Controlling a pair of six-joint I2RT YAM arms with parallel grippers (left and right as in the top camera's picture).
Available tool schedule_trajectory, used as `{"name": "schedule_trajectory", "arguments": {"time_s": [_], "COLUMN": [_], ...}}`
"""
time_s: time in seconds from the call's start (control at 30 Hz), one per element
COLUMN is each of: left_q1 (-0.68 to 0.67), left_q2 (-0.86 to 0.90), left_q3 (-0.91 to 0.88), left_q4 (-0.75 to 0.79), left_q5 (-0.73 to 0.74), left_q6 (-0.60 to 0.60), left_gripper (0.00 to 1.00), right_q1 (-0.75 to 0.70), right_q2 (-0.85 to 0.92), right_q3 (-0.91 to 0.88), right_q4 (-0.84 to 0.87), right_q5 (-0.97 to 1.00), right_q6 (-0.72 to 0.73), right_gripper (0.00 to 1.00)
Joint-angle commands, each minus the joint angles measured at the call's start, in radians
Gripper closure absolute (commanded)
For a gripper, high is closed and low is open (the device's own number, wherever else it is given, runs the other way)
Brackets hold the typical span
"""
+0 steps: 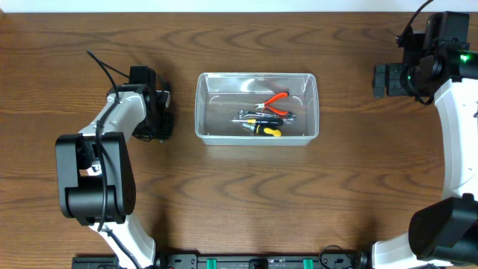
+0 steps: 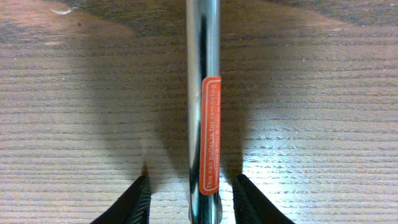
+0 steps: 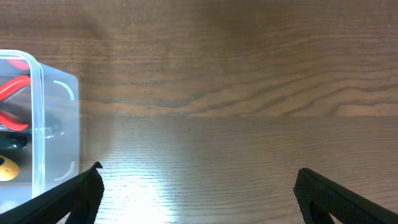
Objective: Pack container
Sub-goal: 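Lower and close the left gripper on the orange-striped screwdriver shaft, then carry the screwdriver with the left gripper into the container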
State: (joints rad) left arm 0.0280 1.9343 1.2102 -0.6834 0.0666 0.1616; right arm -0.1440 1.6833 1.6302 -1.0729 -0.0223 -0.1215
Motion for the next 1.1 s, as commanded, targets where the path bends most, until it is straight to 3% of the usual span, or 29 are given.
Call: {"name": "schedule_trajectory", "arguments": {"time_s": [0.0,0.33,0.4,0.5,0.8,1.07], "left_q1": [0.0,0.0,0.0,0.0,0.0,-0.016], "left_q2": [0.002,0.002,0.002,0.002,-0.044,-0.257], "left_q3": [-0.018,-0.018,-0.018,-0.018,0.027,0.24], "left_q4": [-0.007,-0.008,-0.008,-0.007,-0.054,-0.168], "left_q5": [0.007,0.007,0.007,0.007,0.007,0.008], "left_q6": [0.003,0.002,0.003,0.003,-0.01,-0.103], "left_gripper": [0.7,0.81,0.9,0.94,0.94,0.94], "right_q1": [-0.01,-0.01,-0.01,-0.01,-0.01,-0.01], "right_q2": [0.002,0.002,0.002,0.002,0.002,0.002], "right_q3": [0.002,0.002,0.002,0.002,0.002,0.002], "right_q4": [0.003,0.003,0.003,0.003,0.003,0.005], "right_q5": [0.008,0.008,0.008,0.008,0.008,0.008], "right_q6": [-0.015,-0.015,-0.015,-0.015,-0.015,-0.015], "right_gripper": [0.01,0.01,0.01,0.01,0.01,0.01]}}
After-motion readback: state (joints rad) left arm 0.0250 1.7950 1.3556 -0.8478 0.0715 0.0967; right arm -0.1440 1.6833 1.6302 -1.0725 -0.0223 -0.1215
